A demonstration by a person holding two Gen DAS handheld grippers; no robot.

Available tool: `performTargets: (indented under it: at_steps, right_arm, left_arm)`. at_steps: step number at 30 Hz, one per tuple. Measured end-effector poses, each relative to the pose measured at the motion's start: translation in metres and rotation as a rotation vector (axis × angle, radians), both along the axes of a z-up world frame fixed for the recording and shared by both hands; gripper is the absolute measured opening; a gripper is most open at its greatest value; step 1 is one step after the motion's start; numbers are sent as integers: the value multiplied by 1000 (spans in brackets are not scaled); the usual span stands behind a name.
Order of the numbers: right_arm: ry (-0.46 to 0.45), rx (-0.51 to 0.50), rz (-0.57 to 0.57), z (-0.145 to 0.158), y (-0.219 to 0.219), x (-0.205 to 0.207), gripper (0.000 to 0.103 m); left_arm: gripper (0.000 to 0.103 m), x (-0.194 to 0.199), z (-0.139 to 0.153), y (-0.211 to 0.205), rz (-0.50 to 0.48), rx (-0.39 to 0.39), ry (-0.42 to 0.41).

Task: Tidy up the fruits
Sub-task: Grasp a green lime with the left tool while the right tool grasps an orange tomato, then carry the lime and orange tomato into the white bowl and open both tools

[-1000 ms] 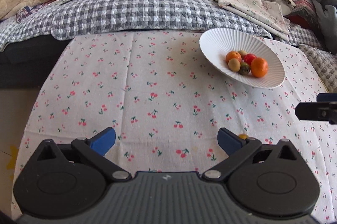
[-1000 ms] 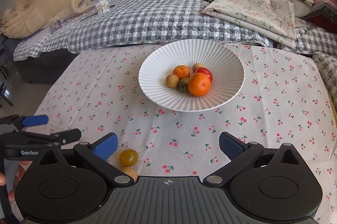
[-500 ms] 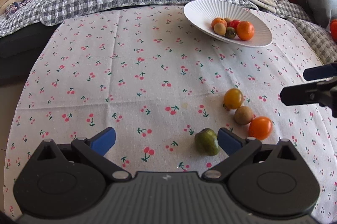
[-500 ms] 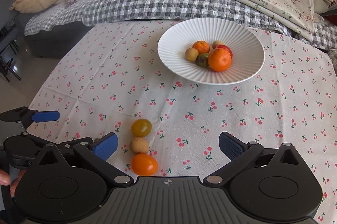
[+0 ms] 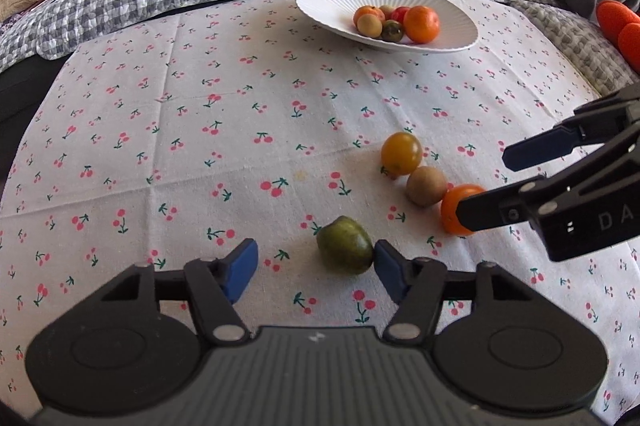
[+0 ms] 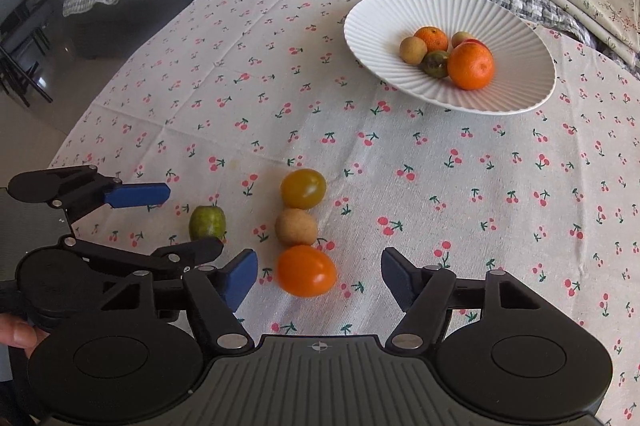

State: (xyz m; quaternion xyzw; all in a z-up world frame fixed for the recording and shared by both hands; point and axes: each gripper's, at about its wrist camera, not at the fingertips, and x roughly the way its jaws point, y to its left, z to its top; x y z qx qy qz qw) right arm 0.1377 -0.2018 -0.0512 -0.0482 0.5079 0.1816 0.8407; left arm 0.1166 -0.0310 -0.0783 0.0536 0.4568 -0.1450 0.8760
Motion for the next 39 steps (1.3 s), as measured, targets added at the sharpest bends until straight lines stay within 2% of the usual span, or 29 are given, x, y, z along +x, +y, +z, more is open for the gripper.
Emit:
performTargets:
  at_steps: [4, 5, 6, 14, 18, 39]
  right_arm:
    - [12, -3, 7, -5, 3, 1, 57]
    - [15, -6, 10, -6, 4, 1, 52]
    - [17, -8, 12, -7, 5, 1, 49]
    - [24, -30, 34, -16, 10, 0, 41]
    - [27, -34, 38, -18, 11, 1, 35]
    - [-30, -29, 23, -2, 1, 1, 33]
  left_arm:
    - [34, 0, -2, -2, -15, 11, -12]
    - [27, 0, -2, -2, -19, 9, -13]
    - [26, 0, -1, -2, -17, 6, -12]
    - [25, 0, -1, -2, -20, 9, -17]
    - [25, 0, -1, -2, -20, 10, -18]
    - [25, 2, 8, -2, -9, 16, -63]
